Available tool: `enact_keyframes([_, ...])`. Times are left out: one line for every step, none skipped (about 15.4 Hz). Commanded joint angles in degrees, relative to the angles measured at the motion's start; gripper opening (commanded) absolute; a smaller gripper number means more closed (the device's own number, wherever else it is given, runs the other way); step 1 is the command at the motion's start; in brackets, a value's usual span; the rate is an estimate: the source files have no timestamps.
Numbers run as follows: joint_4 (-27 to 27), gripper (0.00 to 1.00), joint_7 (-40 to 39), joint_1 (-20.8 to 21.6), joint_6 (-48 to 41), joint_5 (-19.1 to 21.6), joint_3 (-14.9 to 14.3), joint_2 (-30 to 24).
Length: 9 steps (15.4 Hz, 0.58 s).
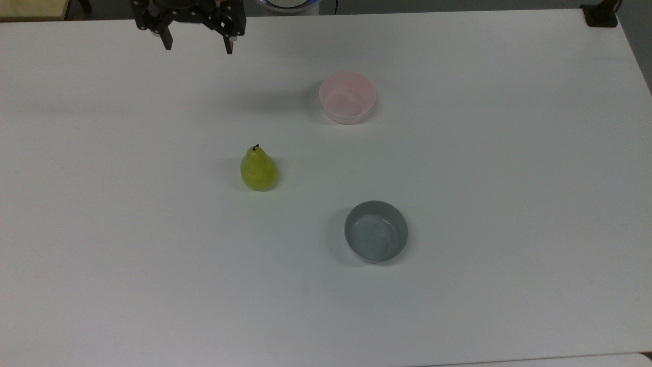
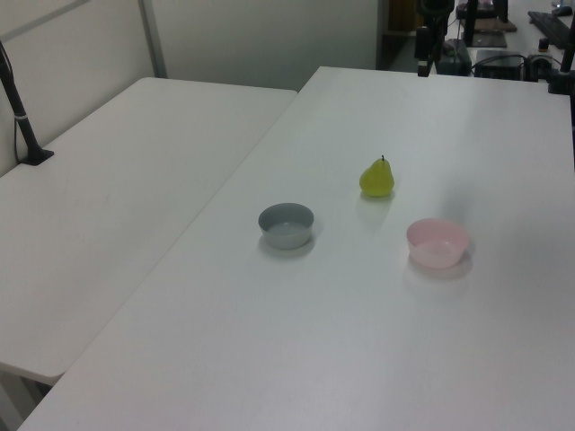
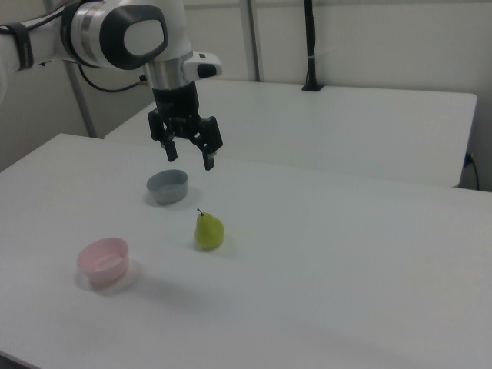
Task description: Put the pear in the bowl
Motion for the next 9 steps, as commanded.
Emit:
enact_keyframes([-1.29,1.0,0.69,0.71,-0.34,0.75,-1.2,-1.18])
enact_keyframes([-1.29,1.0,0.71,0.71,-0.25,0.75,-1.2,-1.09])
enact_keyframes([-1.29,1.0,0.71,0.71,-0.16,0.75,-1.28,-1.09])
enact_keyframes([-1.29,1.0,0.71,0.71,-0.16,0.75,-1.28,-1.09])
enact_keyframes([-1.21,1.0,0.71,0.62,-0.16,0.75,-1.28,-1.0])
enact_keyframes([-0.86,1.0,0.71,0.62,-0.16,0.75,-1.2,-1.0])
enact_keyframes([-0.68,1.0,0.71,0.62,-0.25,0.66,-1.28,-0.74])
enact_keyframes([-0.59,1.0,0.71,0.54,-0.43,0.66,-1.28,-0.39])
enact_keyframes([-0.59,1.0,0.71,0.53,-0.43,0.66,-1.28,-0.39])
